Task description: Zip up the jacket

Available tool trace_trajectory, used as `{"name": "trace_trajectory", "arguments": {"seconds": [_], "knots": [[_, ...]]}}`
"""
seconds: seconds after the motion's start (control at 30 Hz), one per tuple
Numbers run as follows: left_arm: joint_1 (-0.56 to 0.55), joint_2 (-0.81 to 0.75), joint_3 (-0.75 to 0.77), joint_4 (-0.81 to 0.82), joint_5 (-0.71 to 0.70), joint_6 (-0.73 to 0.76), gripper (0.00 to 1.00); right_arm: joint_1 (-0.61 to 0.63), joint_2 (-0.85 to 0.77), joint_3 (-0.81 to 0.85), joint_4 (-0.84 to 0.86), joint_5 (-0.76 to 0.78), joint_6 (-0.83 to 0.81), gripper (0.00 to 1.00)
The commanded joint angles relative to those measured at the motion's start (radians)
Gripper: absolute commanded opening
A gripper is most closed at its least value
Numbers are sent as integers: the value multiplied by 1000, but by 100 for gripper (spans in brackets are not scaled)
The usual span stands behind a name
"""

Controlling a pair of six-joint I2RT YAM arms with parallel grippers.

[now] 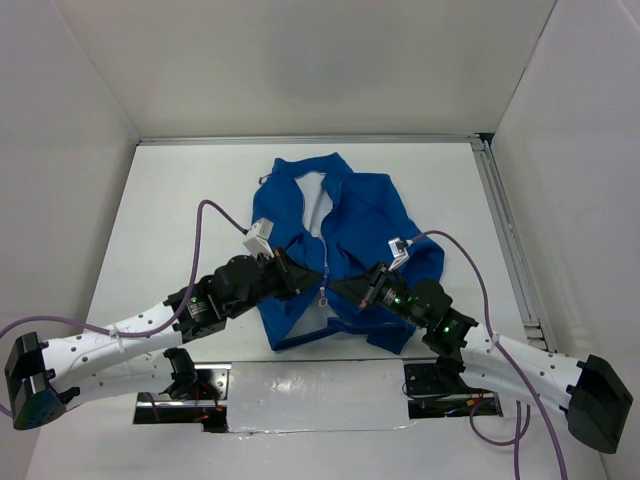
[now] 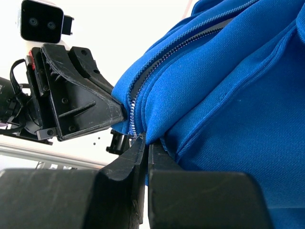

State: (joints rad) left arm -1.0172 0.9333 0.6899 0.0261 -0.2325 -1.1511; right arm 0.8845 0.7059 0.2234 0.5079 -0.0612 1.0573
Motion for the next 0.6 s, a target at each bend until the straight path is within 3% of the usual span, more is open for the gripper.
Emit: {"name": "trace_trajectory", "arguments": {"seconds": [0.0, 0.57], "knots": [[-9, -10, 22, 81, -22, 28, 0, -4, -19, 30, 35, -20, 17, 0], [-11, -27, 10, 112, -19, 59, 0, -9, -54, 14, 15, 18, 33, 0]]}}
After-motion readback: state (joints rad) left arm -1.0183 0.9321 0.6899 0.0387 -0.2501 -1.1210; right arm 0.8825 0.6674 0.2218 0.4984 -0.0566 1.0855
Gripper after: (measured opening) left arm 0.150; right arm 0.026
